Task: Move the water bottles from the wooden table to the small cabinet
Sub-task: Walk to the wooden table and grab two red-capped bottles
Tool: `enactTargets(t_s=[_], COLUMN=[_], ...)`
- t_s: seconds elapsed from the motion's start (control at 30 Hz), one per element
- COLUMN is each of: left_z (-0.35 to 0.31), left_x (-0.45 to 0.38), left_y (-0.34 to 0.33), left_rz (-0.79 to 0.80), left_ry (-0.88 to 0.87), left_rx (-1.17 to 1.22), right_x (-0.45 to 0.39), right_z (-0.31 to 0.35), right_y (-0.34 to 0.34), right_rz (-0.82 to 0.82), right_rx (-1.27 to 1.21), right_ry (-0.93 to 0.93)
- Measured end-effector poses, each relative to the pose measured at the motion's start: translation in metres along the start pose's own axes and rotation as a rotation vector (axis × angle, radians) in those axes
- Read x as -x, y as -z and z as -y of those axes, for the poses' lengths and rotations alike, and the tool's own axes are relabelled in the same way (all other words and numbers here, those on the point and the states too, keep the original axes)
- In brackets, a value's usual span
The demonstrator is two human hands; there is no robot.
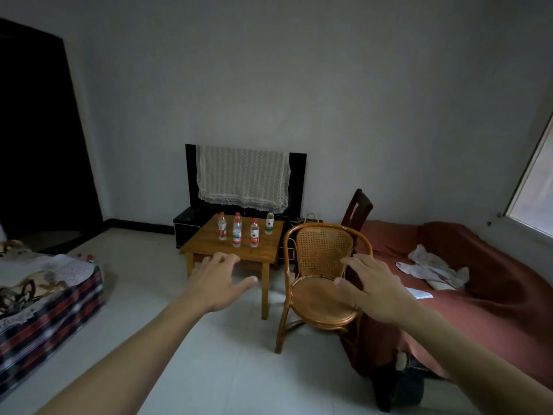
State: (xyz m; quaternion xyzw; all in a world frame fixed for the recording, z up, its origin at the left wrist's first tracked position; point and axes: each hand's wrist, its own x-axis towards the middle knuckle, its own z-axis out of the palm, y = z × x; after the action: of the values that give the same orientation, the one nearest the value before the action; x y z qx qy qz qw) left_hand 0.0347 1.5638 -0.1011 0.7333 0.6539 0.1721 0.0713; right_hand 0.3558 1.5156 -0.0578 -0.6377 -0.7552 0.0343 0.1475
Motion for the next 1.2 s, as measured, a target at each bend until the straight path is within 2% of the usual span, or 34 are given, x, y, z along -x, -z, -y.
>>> enactTargets(t_s=[0.2,0.4,0.67,0.87,1.2], left_z=[0.046,0.077,0.095,0.106,0.152], left_x=[-0.083,-0.155,-0.291,-0.385,-0.515], left_y=[-0.012,-0.025,-0.057,-0.071,-0.082], left_rz=[0.033,0.096,0.106,0.106,0.09], left_ry=[0.026,0.036,0.076,0.155,0.197], left_rx=[0.004,-0.066,-0.094,-0.045,-0.026], right_x=[-0.105,-0.194,-0.33,-0.446,-0.59], right_z=[0.018,0.027,-0.016,-0.043,-0.042], right_y=[-0.027,-0.074,-0.123,-0.143,-0.187], right_rz=[-0.025,0.08,0.043,0.078,0.124], right_rx=[-0.003,-0.038,-0.109,-0.12,-0.105], right_ry=[0.011,0.005,0.068,0.077,0.108])
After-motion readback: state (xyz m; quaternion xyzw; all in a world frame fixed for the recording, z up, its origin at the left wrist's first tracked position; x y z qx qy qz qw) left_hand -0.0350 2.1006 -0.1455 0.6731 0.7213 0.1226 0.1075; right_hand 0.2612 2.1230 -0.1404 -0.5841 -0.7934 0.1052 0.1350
